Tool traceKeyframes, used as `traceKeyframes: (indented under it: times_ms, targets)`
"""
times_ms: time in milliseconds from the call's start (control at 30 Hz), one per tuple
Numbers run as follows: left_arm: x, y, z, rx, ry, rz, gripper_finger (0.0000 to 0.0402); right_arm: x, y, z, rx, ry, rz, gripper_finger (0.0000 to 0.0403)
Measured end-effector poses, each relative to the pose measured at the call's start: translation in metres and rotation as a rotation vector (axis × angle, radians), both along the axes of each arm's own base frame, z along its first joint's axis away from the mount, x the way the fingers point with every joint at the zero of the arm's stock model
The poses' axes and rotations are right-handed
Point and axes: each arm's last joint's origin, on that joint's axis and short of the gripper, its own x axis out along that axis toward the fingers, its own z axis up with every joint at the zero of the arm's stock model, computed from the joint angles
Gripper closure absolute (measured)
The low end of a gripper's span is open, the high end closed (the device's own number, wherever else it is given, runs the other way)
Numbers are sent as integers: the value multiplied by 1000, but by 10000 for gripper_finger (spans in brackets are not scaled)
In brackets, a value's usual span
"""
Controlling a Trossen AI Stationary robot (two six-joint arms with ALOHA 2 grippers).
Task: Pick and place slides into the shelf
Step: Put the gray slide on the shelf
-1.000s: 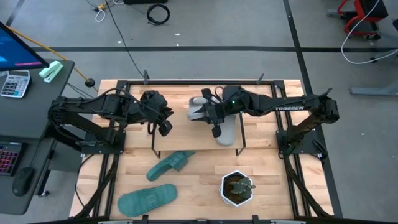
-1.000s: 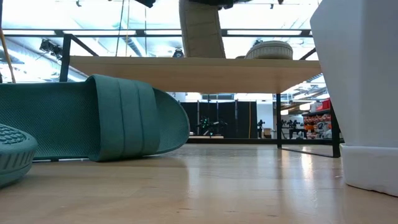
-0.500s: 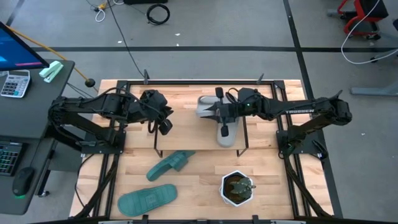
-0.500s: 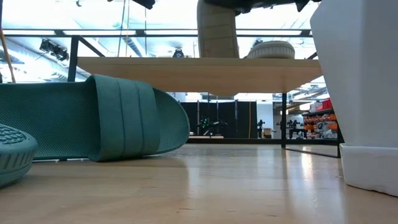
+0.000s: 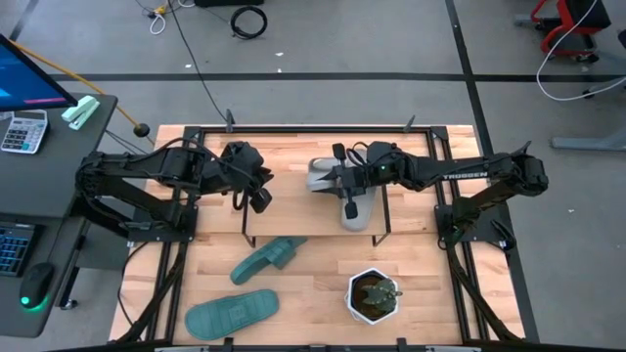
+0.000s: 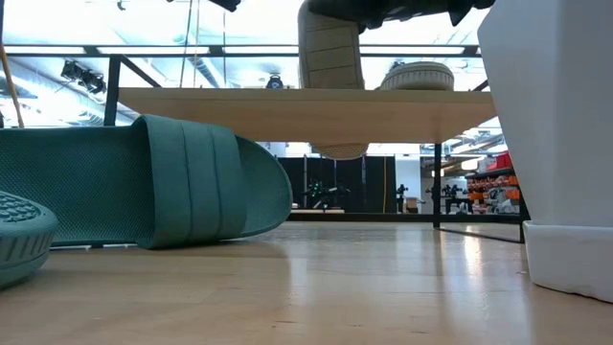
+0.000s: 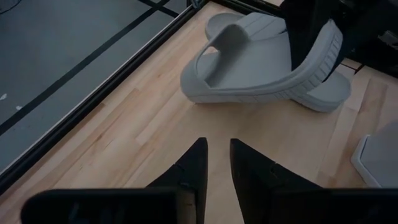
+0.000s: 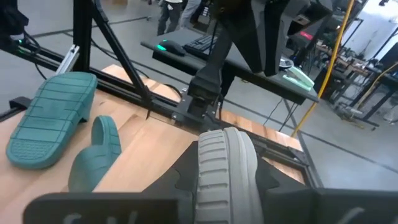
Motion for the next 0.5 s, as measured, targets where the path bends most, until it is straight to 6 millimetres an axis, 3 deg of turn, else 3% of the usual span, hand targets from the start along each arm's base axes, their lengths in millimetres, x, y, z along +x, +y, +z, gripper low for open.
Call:
traceKeyframes:
  times_ms: [233,500]
  targets:
    - [0,0,0,8,3,-7,334,0,3,-1,62,18,1,336]
    - [0,0,1,26,3,-6,326,-4,15,-23,134,83,36,337]
